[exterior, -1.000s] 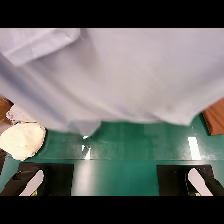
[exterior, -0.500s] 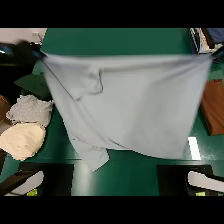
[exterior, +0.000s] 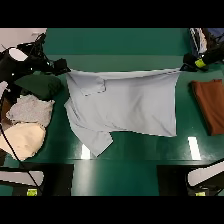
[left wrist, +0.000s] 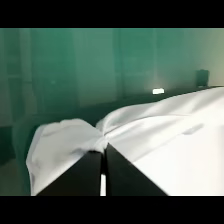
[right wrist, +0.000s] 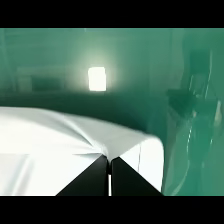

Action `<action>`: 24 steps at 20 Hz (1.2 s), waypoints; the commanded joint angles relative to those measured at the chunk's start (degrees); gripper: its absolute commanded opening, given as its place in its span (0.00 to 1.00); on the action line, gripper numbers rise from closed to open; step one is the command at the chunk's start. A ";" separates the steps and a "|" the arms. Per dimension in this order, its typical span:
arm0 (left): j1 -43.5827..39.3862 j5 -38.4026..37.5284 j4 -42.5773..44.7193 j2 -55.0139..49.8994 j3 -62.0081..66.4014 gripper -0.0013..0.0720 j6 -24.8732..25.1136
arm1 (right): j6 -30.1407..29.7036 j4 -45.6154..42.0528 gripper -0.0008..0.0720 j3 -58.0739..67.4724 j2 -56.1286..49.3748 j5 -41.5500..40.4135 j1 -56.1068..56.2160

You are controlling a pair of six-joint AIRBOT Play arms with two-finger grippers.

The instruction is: Fold the shirts.

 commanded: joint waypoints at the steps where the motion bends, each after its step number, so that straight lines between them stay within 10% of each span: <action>1: -0.02 -5.99 2.67 -1.64 3.02 0.04 2.99 | -1.53 -0.31 0.02 3.28 -1.70 2.78 0.22; 11: -0.20 -10.64 10.16 -1.68 -9.27 0.05 2.05 | -1.46 -0.55 0.03 -25.42 8.55 -5.53 1.81; 12: -0.20 -10.38 10.14 -1.68 -9.27 0.13 0.52 | -1.46 -0.52 0.03 -27.63 9.46 -6.19 1.81; 13: -0.20 -10.21 10.14 -1.64 -9.25 0.58 -0.94 | -1.49 -0.24 0.19 -29.42 10.08 -6.25 1.81; 14: -0.20 -10.27 10.21 -1.64 -9.25 0.78 -2.23 | -1.46 -0.13 0.52 -30.67 10.25 -5.99 1.81; 24: -0.17 -18.78 17.14 23.08 -30.86 0.75 -9.40 | -1.49 -5.01 0.54 -36.11 24.13 -0.70 1.46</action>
